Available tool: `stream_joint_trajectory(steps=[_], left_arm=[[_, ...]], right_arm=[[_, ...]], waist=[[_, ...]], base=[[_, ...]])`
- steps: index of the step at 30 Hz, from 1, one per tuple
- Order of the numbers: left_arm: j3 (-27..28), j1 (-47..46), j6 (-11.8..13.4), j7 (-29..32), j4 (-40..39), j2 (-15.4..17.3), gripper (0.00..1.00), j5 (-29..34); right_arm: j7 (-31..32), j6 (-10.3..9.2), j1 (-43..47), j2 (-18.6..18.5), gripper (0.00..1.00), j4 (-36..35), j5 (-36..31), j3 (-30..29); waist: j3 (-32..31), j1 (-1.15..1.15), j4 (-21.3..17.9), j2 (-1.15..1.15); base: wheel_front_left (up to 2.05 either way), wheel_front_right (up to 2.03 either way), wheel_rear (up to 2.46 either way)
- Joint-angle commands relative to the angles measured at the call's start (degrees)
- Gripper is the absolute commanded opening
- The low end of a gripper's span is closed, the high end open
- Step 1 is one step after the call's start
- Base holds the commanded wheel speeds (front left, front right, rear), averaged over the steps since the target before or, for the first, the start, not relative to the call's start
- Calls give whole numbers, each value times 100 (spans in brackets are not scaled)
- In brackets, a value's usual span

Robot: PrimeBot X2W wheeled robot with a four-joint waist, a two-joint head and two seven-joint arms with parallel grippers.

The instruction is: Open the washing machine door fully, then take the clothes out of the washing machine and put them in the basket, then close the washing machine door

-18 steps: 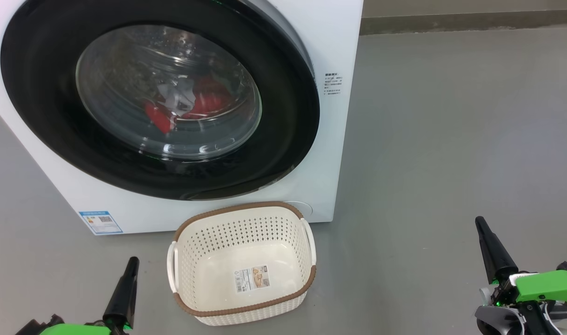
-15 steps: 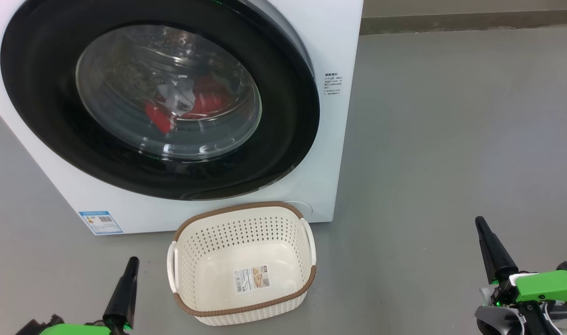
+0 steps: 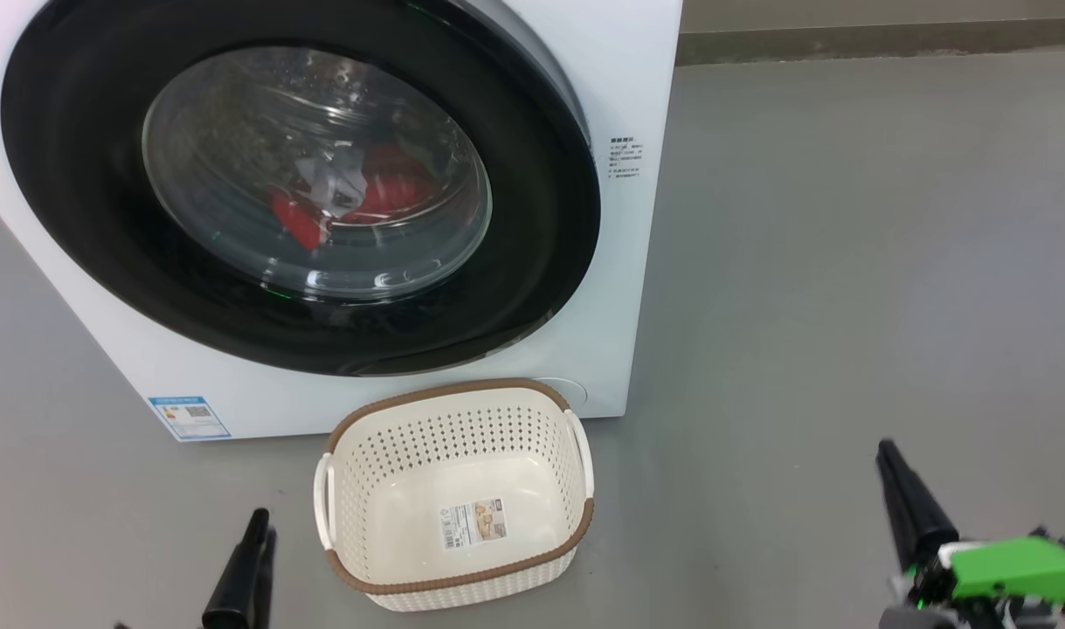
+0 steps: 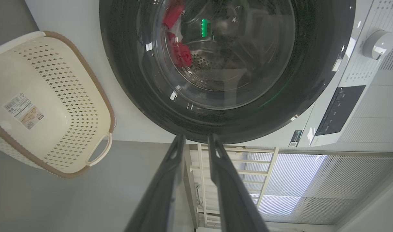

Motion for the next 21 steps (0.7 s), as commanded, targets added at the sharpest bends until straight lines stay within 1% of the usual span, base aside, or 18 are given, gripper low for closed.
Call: stream_joint_trajectory(steps=[1,3,7,11,21], left_arm=[[3,-8,0,-13,-25,6,100,9],[6,-1,-1,-47,-61,9,100,34],[9,24,-2,-115,-125,19,100,104],[21,58,-4,-183,-188,31,100,248],[50,113,-7,-351,-329,45,100,898]], right_arm=[[-10,0,-12,-6,100,-21,0,8],[-39,0,-16,-9,100,-42,-3,39],[-104,0,-15,-18,100,-70,-35,108],[-177,0,-9,-47,100,-91,-119,199],[-351,-1,-22,-130,100,-94,-567,387]], waist=[[3,0,1,0],[10,1,4,0],[-4,13,11,0],[8,2,17,0],[32,0,25,0]], base=[[0,0,0],[0,0,0],[0,0,0],[0,0,0],[0,0,0]])
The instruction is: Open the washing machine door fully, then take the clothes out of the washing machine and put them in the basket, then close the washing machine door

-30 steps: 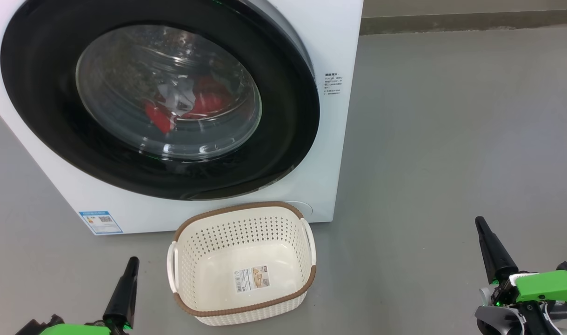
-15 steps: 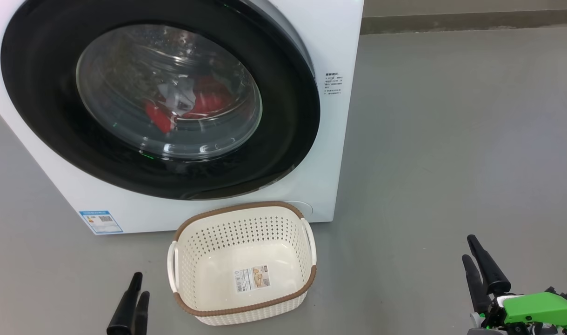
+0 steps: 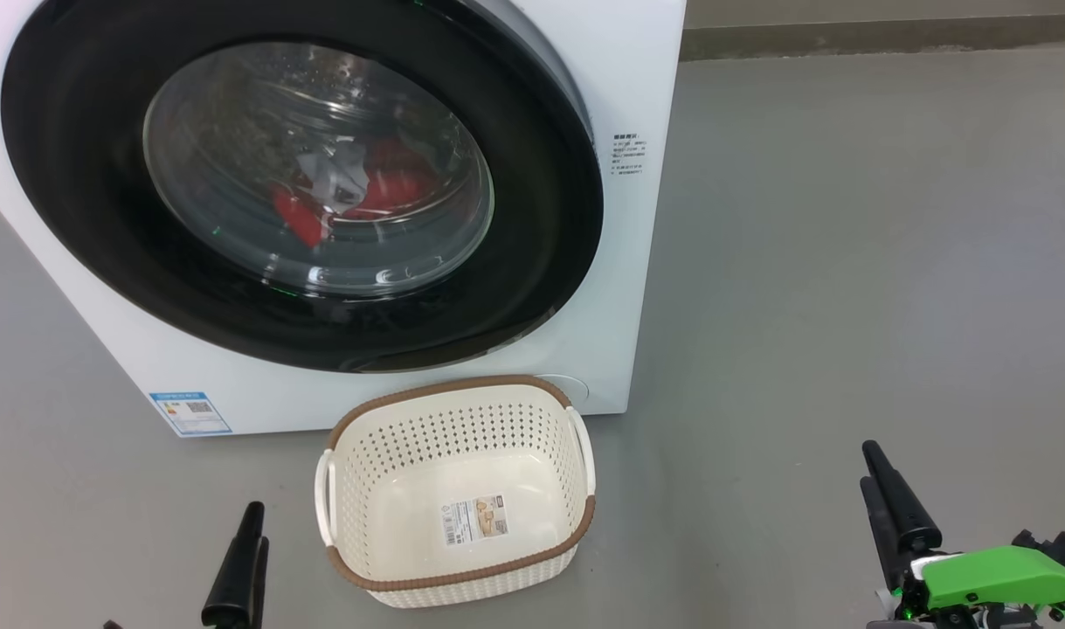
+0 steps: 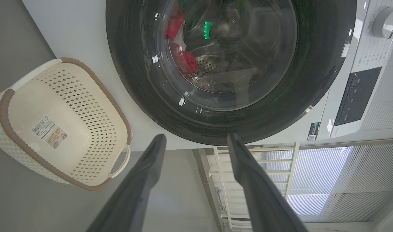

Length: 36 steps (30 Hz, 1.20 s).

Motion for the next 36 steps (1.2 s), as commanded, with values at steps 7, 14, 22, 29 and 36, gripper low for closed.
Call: stream_joint_trajectory(steps=[7,14,22,29,36], left_arm=[[99,-13,-13,-155,-282,87,100,579],[131,24,-16,-273,-356,87,100,1243],[139,62,-18,-408,-494,90,100,1998],[137,99,-4,-527,-614,95,100,2626],[111,159,31,-661,-743,102,100,3247]], right_arm=[[-140,-1,-172,-136,100,-131,-454,199],[-259,-1,-187,-173,100,-92,-849,340],[-393,-1,-218,-229,100,-77,-1424,460],[-512,-2,-218,-263,100,-126,-1922,597],[-647,-2,-185,-328,100,-187,-2500,732]], waist=[[15,-1,8,0],[34,-1,18,0],[61,-1,21,0],[84,-1,26,0],[91,-1,35,0]], base=[[0,0,0],[0,0,0],[0,0,0],[0,0,0],[0,0,0]])
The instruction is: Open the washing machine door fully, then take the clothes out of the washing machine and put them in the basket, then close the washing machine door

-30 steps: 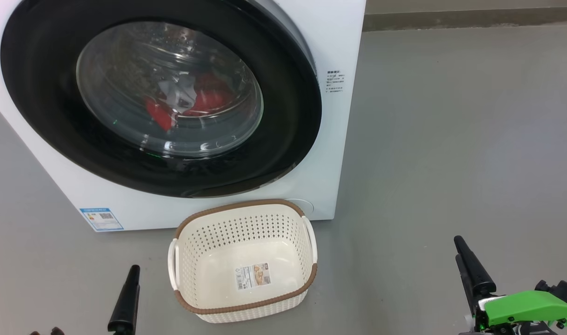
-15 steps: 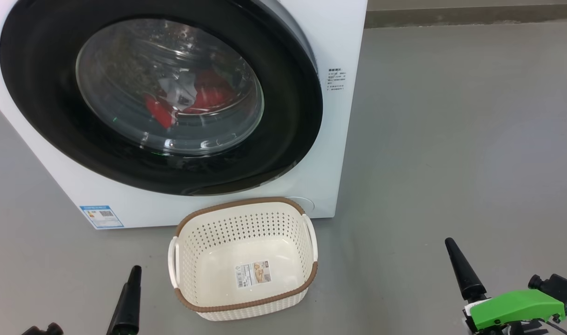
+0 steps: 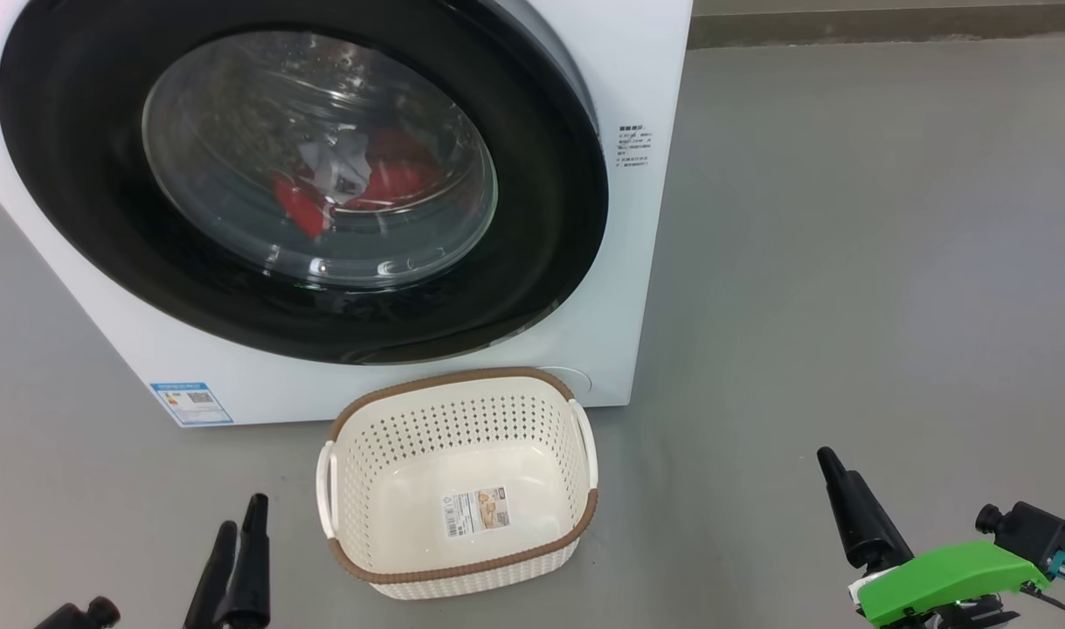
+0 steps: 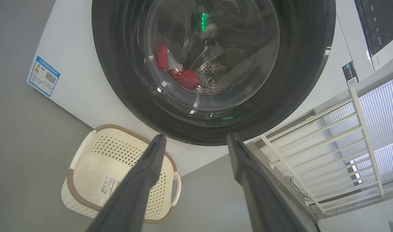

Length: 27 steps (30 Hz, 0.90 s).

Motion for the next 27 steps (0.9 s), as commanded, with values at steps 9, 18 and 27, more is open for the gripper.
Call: stream_joint_trajectory(steps=[9,18,27], left_arm=[[61,54,54,-215,-343,106,100,868],[37,113,83,-349,-441,113,100,1464],[15,180,105,-501,-508,121,100,2117]], right_arm=[[-227,-2,-140,-130,100,-144,-831,163],[-361,-3,-119,-121,100,-129,-1331,184],[-513,-3,-88,-131,100,-81,-1807,242]], waist=[[12,-1,5,0],[24,-1,-3,0],[13,-1,-5,0]], base=[[0,0,0],[0,0,0],[0,0,0]])
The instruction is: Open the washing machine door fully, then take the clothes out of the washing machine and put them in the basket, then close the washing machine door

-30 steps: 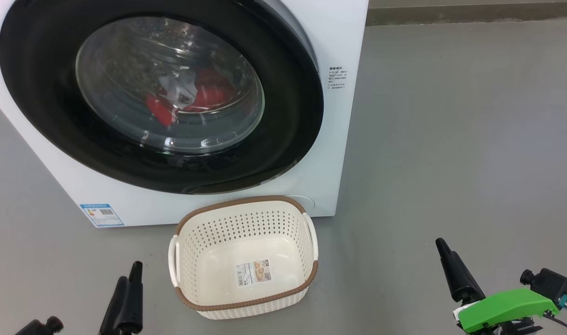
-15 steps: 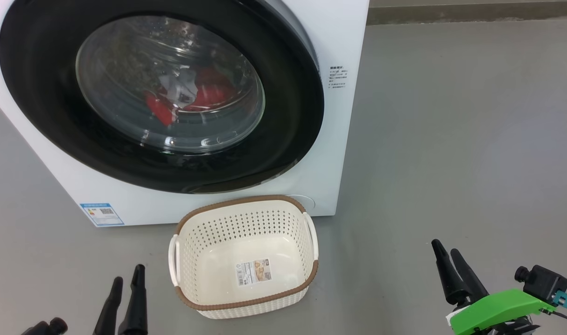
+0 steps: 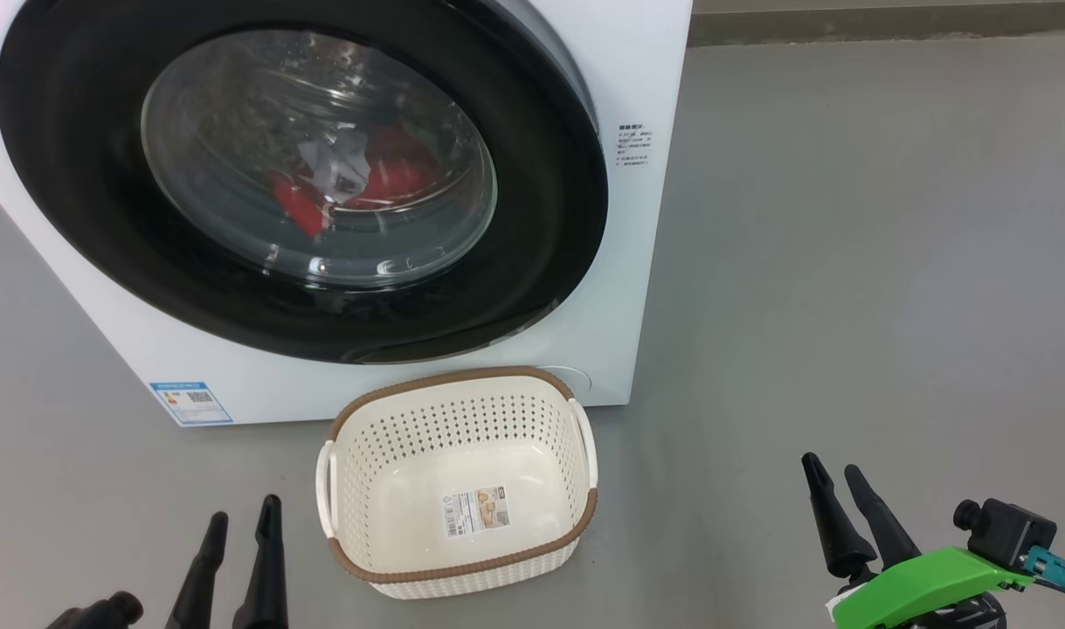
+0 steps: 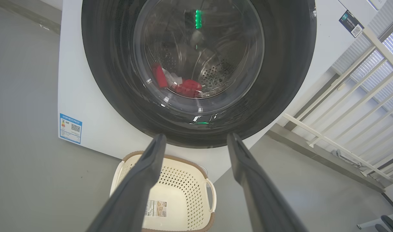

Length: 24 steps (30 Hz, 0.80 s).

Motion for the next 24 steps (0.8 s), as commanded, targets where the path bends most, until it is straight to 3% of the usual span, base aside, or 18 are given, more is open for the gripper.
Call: stream_joint_trajectory(steps=[1,24], left_arm=[[102,9,38,-79,-199,105,100,217],[50,172,-22,-467,-164,125,100,1770]], right_arm=[[-86,-3,-85,-86,100,-112,-153,82],[-475,-4,49,-146,100,57,-1401,105]], waist=[[-5,0,-2,0],[14,0,-35,0]], base=[[0,0,0],[0,0,0]])
